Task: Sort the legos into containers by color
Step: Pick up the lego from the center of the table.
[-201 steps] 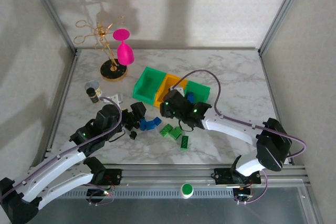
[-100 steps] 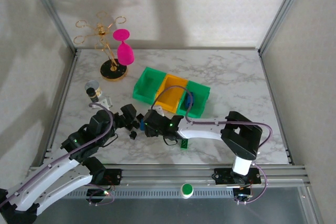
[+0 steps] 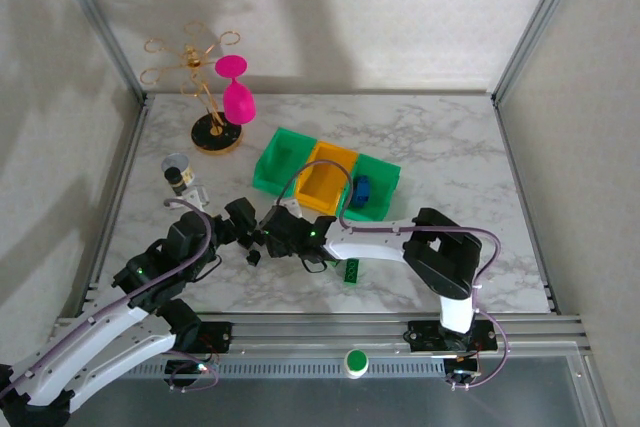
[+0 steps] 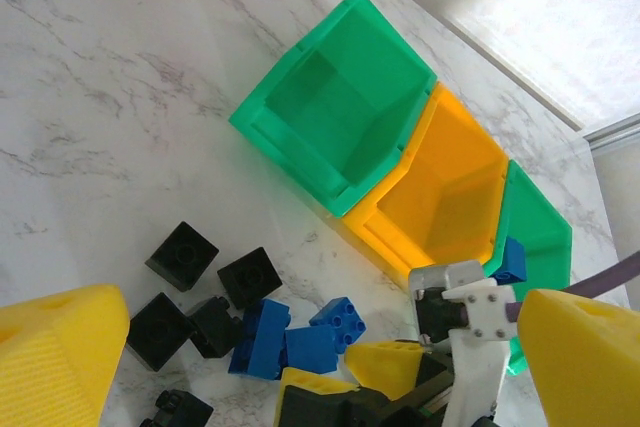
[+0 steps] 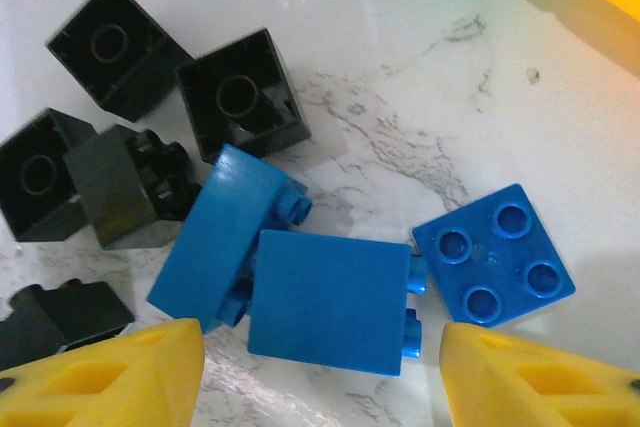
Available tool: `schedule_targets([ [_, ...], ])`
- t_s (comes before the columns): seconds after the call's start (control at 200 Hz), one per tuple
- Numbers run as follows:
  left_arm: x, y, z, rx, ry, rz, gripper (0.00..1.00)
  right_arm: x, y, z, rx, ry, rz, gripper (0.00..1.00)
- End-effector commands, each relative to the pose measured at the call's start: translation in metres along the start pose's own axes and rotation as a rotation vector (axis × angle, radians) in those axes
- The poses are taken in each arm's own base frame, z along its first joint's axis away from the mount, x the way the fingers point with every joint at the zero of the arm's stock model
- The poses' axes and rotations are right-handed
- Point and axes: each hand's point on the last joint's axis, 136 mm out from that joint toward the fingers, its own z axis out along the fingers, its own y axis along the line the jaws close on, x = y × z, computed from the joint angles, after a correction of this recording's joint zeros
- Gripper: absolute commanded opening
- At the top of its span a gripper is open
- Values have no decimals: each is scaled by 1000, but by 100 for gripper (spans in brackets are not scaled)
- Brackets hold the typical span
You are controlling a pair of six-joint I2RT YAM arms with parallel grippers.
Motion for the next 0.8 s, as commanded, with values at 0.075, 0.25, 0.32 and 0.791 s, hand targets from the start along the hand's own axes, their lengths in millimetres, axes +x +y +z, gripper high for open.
schedule_targets([
  [0.075,2,11,0,-39,-8,-4,100,-1,-9,5,58,8,-19,65],
  [0.25,3,11,1,-37,-6,-7,99,-1,-14,12,66,15,-18,65],
  [0.32,4,10,2,-31,-1,-12,100,-2,-15,14,65,17,-18,64],
  [0.791,4,5,4,-14,2,-12,100,-1,-19,17,76,35,-25,56],
])
